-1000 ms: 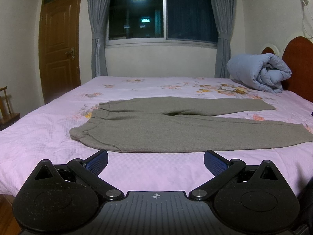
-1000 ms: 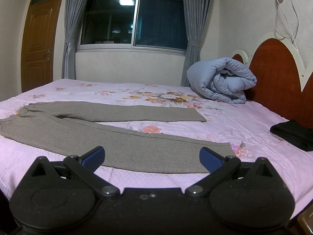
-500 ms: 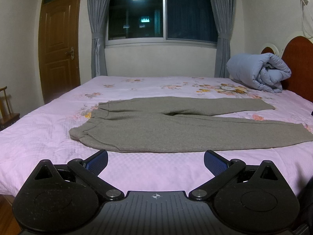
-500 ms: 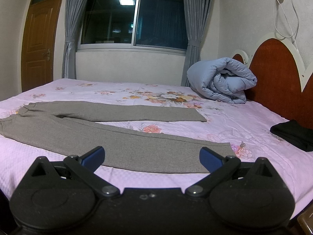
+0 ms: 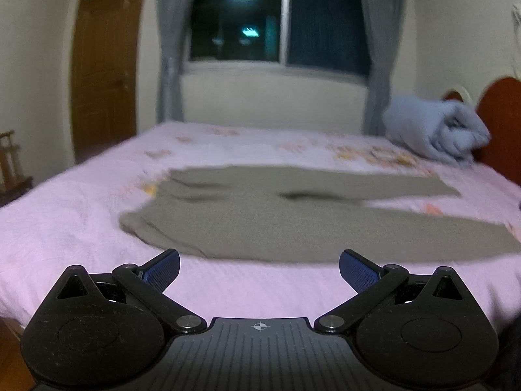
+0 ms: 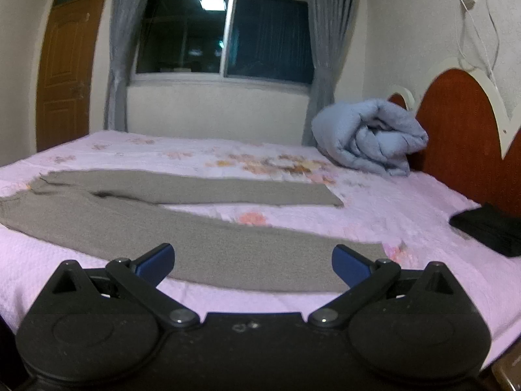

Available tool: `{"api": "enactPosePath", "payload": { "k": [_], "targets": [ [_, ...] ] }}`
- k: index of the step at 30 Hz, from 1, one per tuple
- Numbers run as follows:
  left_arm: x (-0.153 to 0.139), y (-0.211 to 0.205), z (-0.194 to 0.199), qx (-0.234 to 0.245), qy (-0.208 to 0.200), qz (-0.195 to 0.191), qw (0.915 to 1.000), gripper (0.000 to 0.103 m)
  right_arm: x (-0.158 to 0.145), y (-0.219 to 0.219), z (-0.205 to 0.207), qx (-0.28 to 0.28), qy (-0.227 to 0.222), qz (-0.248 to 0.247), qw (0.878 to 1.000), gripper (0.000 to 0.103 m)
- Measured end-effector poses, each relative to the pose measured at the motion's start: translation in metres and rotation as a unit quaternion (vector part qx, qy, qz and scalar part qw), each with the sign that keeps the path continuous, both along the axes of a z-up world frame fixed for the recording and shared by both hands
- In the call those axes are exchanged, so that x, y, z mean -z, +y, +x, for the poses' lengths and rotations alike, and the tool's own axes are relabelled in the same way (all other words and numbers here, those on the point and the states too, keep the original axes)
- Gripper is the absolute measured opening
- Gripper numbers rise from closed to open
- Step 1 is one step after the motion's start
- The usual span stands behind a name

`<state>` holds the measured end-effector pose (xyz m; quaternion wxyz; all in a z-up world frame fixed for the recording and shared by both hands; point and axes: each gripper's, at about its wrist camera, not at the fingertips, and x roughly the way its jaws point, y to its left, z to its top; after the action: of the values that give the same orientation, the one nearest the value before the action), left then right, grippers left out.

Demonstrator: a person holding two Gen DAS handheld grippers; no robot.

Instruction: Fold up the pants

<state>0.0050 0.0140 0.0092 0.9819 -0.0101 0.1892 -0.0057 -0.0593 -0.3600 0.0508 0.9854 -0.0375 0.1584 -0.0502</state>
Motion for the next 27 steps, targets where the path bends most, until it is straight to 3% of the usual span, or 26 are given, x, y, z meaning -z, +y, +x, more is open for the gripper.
{"api": "enactPosePath", "payload": {
  "k": [6, 12, 14, 18, 22, 27],
  "targets": [
    [-0.016, 0.046, 0.060, -0.027, 0.016, 0.000, 0.9995, 0.103, -0.015, 0.000, 0.049, -0.025, -0.008, 0.014, 1.000, 0.097],
    [-0.025, 0.092, 0.145, -0.064, 0.039, 0.025, 0.9969, 0.103, -0.030, 0.008, 0.102, -0.041, -0.007, 0.032, 0.999, 0.097],
    [-0.026, 0.102, 0.178, -0.057, 0.052, 0.030, 0.9966, 0.103, -0.031, 0.013, 0.120, -0.044, 0.001, 0.036, 0.998, 0.097],
    [-0.018, 0.130, 0.245, -0.027, 0.065, -0.017, 0.9974, 0.103, -0.028, 0.029, 0.159, -0.056, 0.018, 0.036, 0.998, 0.097],
    [0.003, 0.150, 0.323, -0.057, 0.110, -0.054, 0.9909, 0.103, -0.018, 0.047, 0.195, -0.063, 0.029, 0.031, 0.997, 0.097],
    [0.038, 0.172, 0.402, -0.051, 0.140, -0.093, 0.9844, 0.100, -0.005, 0.065, 0.256, -0.064, 0.047, 0.022, 0.997, 0.097]
  ]
}}
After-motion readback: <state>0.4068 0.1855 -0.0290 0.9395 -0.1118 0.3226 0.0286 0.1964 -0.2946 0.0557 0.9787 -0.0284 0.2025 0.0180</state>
